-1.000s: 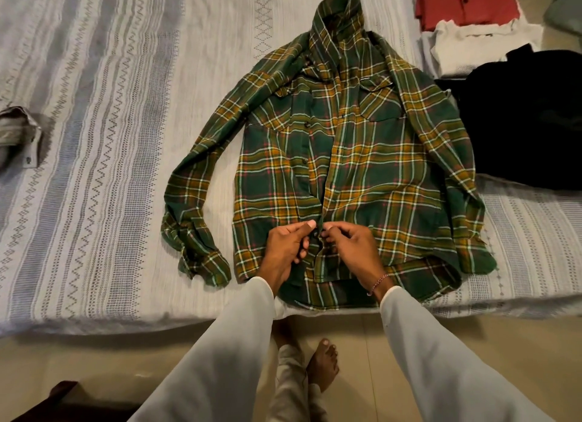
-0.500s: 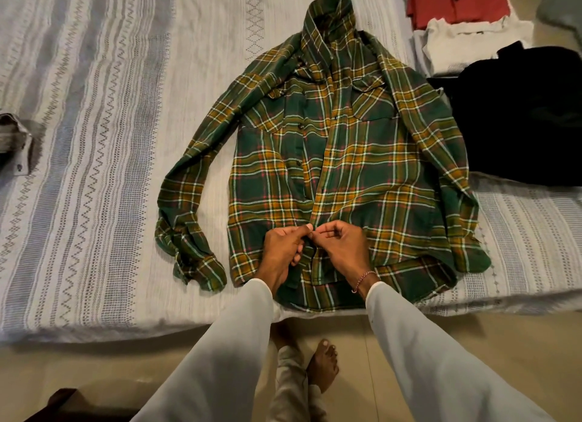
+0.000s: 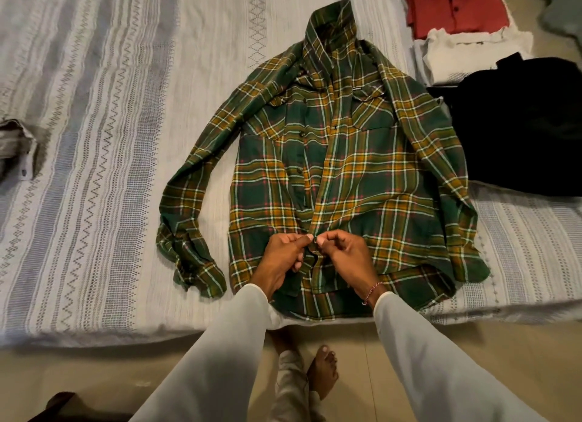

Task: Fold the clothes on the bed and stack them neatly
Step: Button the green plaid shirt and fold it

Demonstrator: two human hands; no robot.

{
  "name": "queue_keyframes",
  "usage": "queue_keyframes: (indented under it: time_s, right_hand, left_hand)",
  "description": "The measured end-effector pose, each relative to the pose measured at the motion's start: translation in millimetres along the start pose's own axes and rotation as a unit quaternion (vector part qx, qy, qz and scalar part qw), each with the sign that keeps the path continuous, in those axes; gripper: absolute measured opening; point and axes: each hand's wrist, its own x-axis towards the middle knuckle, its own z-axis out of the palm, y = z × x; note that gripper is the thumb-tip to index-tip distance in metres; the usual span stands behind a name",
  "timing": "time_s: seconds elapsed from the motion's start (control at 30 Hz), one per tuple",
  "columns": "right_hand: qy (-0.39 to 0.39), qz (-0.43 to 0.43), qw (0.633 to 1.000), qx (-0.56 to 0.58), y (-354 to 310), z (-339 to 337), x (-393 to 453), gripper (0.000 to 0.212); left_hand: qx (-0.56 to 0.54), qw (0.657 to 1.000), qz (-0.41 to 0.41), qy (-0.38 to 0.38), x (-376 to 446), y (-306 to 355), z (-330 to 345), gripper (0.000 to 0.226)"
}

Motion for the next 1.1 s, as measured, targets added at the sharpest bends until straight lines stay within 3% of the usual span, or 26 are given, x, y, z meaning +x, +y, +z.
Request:
queue_keyframes:
  time_s: [0.13,0.23,0.33,0.43,0.53,0.63,0.77,0.9,1.0,1.1]
  right_hand:
    - [0.010,0.008,0.994,-0.111,0,-1,-6,0.016]
    - [0.087,0.015,0.980,-0.176,-16,4,-6,0.029]
    - [0.175,-0.042,0.964,-0.194,-43,10,4,0.015]
    - [0.168,-0.101,0.961,-0.195,-62,17,27,0.014]
    - [0.141,-0.045,0.965,-0.217,-68,17,48,0.027]
    - [0.135,0.004,0.960,-0.246,-64,15,55,0.037]
    - [0.147,0.016,0.963,-0.226,-60,11,54,0.032]
    - [0.156,0.023,0.976,-0.152,-65,3,51,0.017]
    - [0.179,0.053,0.980,-0.065,-66,-1,48,0.008]
    - [0.185,0.038,0.982,-0.025,-69,0,46,0.013]
  left_hand:
    - [0.122,0.990,0.050,0.046,-1,3,9,0.030]
    - [0.235,0.959,0.089,0.132,2,17,8,0.018]
    - [0.278,0.928,0.178,0.173,1,44,8,0.008]
    - [0.314,0.903,0.230,0.180,11,62,13,0.017]
    - [0.352,0.896,0.198,0.186,28,62,16,0.022]
    - [0.322,0.910,0.155,0.211,34,55,15,0.023]
    - [0.258,0.933,0.133,0.213,35,58,14,0.021]
    - [0.127,0.975,0.105,0.151,37,66,10,0.010]
    - [0.075,0.987,0.078,0.118,36,72,10,0.007]
    - [0.016,0.994,0.066,0.088,38,76,11,0.002]
